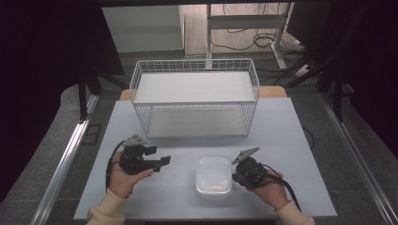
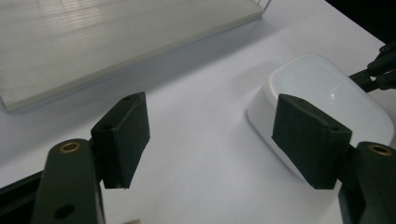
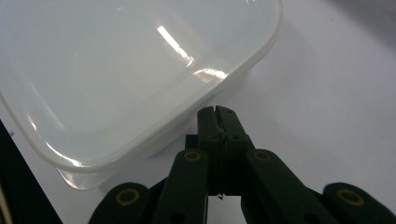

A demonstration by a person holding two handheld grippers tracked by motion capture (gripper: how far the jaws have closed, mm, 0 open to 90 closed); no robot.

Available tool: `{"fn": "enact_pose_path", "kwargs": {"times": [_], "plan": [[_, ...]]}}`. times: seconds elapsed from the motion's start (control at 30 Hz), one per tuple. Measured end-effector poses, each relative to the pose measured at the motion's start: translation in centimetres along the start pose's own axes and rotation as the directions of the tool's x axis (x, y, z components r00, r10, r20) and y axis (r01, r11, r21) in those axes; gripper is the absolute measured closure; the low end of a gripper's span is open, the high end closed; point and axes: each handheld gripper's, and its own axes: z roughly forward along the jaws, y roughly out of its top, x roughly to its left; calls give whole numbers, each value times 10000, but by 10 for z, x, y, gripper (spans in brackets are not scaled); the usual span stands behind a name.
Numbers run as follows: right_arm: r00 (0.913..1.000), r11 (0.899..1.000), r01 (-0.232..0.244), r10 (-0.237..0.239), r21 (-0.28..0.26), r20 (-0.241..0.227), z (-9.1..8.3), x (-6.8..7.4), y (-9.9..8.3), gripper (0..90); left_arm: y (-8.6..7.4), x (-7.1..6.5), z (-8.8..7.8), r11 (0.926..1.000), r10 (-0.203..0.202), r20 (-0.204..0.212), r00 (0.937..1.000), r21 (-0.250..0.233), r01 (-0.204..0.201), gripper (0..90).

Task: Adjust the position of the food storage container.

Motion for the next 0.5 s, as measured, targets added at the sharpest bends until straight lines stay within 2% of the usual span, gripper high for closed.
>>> {"fn": "enact_pose_path", "kwargs": {"times": [0.13, 0.3, 0.5], "plan": [[9998, 9997, 176, -178, -194, -116, 7, 6, 7, 896, 0, -1, 2, 10000, 17, 20, 10000, 46, -17, 272], [9996, 9992, 220, -226, -326, -175, 8, 7, 7, 897, -1, 0, 3, 9999, 16, 24, 10000, 121, -17, 272], [9999, 9948, -83, 92, -1015, 83, -9, 0, 2, 894, -1, -2, 3, 10000, 0, 59, 10000, 72, -1, 270]]}}
